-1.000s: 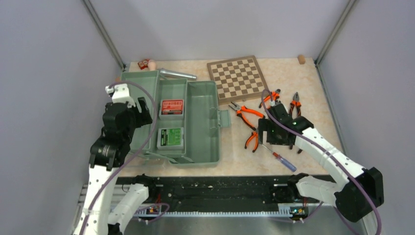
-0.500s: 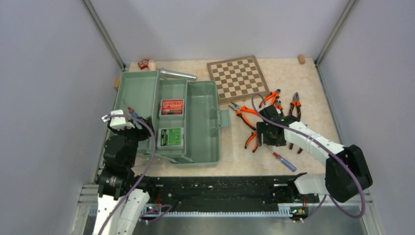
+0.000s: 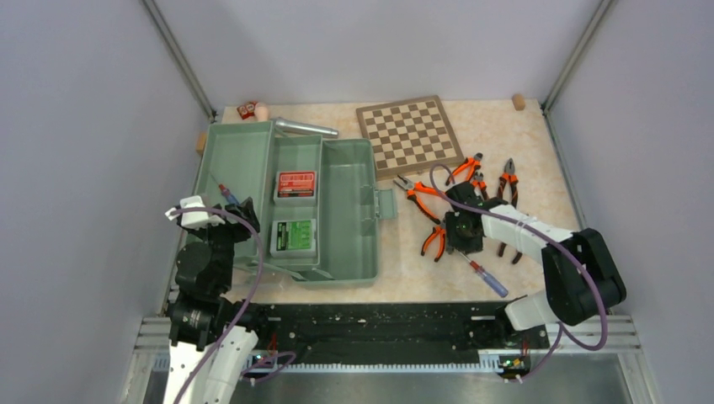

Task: Pack the tool kit

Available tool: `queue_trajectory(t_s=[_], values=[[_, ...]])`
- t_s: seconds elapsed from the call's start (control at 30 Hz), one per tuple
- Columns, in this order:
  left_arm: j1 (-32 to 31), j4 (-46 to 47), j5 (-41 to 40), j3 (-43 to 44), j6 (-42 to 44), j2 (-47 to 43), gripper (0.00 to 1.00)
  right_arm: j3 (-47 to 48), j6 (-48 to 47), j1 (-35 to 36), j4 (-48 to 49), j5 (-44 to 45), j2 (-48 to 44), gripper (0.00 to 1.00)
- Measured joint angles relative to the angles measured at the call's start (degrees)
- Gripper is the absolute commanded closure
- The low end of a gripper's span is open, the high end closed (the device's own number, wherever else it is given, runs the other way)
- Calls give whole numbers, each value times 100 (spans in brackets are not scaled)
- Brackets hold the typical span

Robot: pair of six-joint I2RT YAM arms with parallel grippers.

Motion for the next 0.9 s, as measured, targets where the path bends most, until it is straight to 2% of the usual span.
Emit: queue_trajectory(t_s=[0.3, 0.47, 0.67, 0.9], values=[[0, 59, 7, -33, -2, -2, 24, -149, -2, -260, 118, 0, -175, 86], [0, 85, 120, -61, -52, -4, 24, -214, 0, -409, 179, -9, -258, 99], [0, 72, 627, 11, -160, 162, 24, -219, 0, -522, 291, 52, -422, 100], [0, 79, 1648, 442, -570, 848, 23, -142, 0, -525, 330, 57, -1364, 100]])
